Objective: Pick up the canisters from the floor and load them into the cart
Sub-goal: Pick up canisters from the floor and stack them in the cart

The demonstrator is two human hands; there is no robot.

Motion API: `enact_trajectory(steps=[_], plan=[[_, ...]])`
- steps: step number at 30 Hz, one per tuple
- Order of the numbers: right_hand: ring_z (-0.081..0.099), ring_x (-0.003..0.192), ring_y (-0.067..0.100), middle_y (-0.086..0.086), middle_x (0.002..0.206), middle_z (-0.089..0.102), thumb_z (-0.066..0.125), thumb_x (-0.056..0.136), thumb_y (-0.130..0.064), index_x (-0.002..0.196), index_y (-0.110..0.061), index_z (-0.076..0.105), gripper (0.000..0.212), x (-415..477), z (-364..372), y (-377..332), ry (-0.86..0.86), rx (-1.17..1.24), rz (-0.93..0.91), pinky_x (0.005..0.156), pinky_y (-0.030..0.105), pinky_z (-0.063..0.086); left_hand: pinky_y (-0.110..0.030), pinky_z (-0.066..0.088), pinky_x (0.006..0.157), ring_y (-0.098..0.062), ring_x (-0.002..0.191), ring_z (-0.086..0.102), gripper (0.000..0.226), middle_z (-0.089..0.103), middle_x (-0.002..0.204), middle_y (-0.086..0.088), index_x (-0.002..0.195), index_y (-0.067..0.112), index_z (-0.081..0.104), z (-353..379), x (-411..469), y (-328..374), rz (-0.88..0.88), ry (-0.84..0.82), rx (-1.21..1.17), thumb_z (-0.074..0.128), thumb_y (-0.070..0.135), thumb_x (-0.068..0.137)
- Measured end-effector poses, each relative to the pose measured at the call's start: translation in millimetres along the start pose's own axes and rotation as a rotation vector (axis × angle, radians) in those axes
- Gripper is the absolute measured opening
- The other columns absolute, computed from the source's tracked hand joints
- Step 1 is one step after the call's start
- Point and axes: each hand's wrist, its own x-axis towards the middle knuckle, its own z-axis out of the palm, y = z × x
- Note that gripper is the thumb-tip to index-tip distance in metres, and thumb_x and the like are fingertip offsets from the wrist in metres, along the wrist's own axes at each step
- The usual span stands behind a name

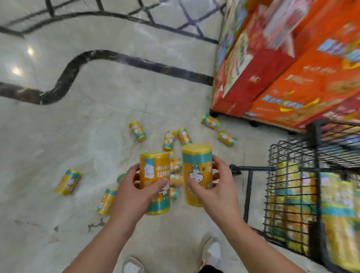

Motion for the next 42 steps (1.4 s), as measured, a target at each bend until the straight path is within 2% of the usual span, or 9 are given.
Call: enact_trajectory(steps=[3, 7, 17, 20, 24, 31, 36, 39, 42], plan=[[0.063, 0.095, 0.004, -0.008, 0.114, 0.061, 0.081, 0.06, -0.043, 0.125, -0.038, 0.049, 0.072, 2.4, -79.5, -42.4, 0.084, 0.05, -0.07, 0.079, 0.023, 0.054, -0.031, 0.057, 0.072, -0.01, 0.083, 0.07, 0.055, 0.073, 0.096, 0.006, 0.111, 0.028, 0.063, 43.5, -30.4, 63.4, 0.102, -0.074, -0.021, 0.089, 0.028, 0.062], [0.063, 0.094, 0.005, -0.011, 0.111, 0.062, 0.082, 0.065, -0.045, 0.125, -0.039, 0.049, 0.069, 8.2, -180.5, -54.4, 0.157, 0.104, -0.093, 0.077, 0.033, 0.058, -0.023, 0.054, 0.067, -0.001, 0.08, 0.069, 0.041, 0.073, 0.094, 0.01, 0.105, 0.032, 0.062, 125.7, -67.9, 120.7, 0.229, -0.181, -0.017, 0.084, 0.027, 0.07], [0.063, 0.082, -0.006, -0.014, 0.1, 0.066, 0.084, 0.069, -0.034, 0.118, -0.034, 0.049, 0.061, 50.3, -416.9, 57.8, 0.26, 0.023, 0.092, 0.067, 0.009, 0.049, -0.022, 0.054, 0.071, 0.006, 0.079, 0.065, 0.053, 0.067, 0.095, 0.018, 0.113, 0.031, 0.053, 392.0, -134.3, 147.3, 0.343, -0.3, 0.19, 0.082, 0.04, 0.07], [0.063, 0.085, 0.006, -0.013, 0.1, 0.063, 0.08, 0.063, -0.046, 0.116, -0.029, 0.05, 0.064, 75.1, -463.4, 107.3, 0.218, -0.11, 0.223, 0.075, 0.028, 0.053, -0.023, 0.051, 0.066, 0.002, 0.081, 0.061, 0.056, 0.062, 0.096, 0.016, 0.113, 0.026, 0.046, 451.1, -124.5, 127.0, 0.271, -0.286, 0.358, 0.079, 0.045, 0.072], [0.057, 0.089, 0.016, -0.006, 0.099, 0.059, 0.08, 0.069, -0.044, 0.111, -0.019, 0.047, 0.058, 107.4, -483.5, 165.6, 0.052, -0.289, 0.446, 0.073, 0.03, 0.044, -0.025, 0.043, 0.055, -0.005, 0.067, 0.058, 0.051, 0.061, 0.082, 0.009, 0.106, 0.017, 0.047, 493.0, -98.1, 91.1, 0.14, -0.251, 0.592, 0.08, 0.039, 0.074], [0.067, 0.092, 0.028, 0.006, 0.105, 0.065, 0.077, 0.073, -0.042, 0.103, -0.013, 0.04, 0.056, 132.5, -450.5, 231.3, -0.237, -0.344, 0.566, 0.069, 0.034, 0.052, -0.032, 0.046, 0.075, -0.025, 0.091, 0.056, 0.069, 0.061, 0.108, -0.01, 0.119, 0.005, 0.049, 505.0, -59.8, 40.2, -0.038, -0.253, 0.889, 0.081, 0.044, 0.072], [0.065, 0.077, 0.02, 0.001, 0.092, 0.059, 0.077, 0.077, -0.034, 0.11, -0.012, 0.047, 0.05, 134.8, -451.3, 230.1, -0.307, -0.259, 0.619, 0.069, 0.042, 0.062, -0.039, 0.054, 0.079, -0.024, 0.102, 0.055, 0.077, 0.051, 0.117, -0.005, 0.135, 0.009, 0.04, 504.2, -61.3, 37.2, -0.196, -0.354, 0.747, 0.075, 0.046, 0.078], [0.062, 0.083, 0.016, -0.001, 0.095, 0.06, 0.075, 0.079, -0.039, 0.104, -0.016, 0.048, 0.043, 129.0, -458.9, 225.4, -0.351, -0.289, 0.617, 0.078, 0.041, 0.06, -0.035, 0.052, 0.081, -0.028, 0.11, 0.056, 0.079, 0.051, 0.13, -0.009, 0.142, 0.009, 0.036, 498.9, -64.4, 46.4, -0.166, -0.367, 0.792, 0.071, 0.046, 0.081], [0.059, 0.104, 0.022, 0.001, 0.116, 0.059, 0.071, 0.079, -0.052, 0.125, -0.015, 0.046, 0.065, 127.3, -459.3, 210.1, -0.235, -0.464, 0.493, 0.084, 0.035, 0.051, -0.032, 0.047, 0.087, -0.026, 0.112, 0.058, 0.078, 0.054, 0.131, -0.009, 0.141, 0.012, 0.038, 486.4, -67.0, 61.4, -0.025, -0.354, 0.811, 0.071, 0.049, 0.08]])
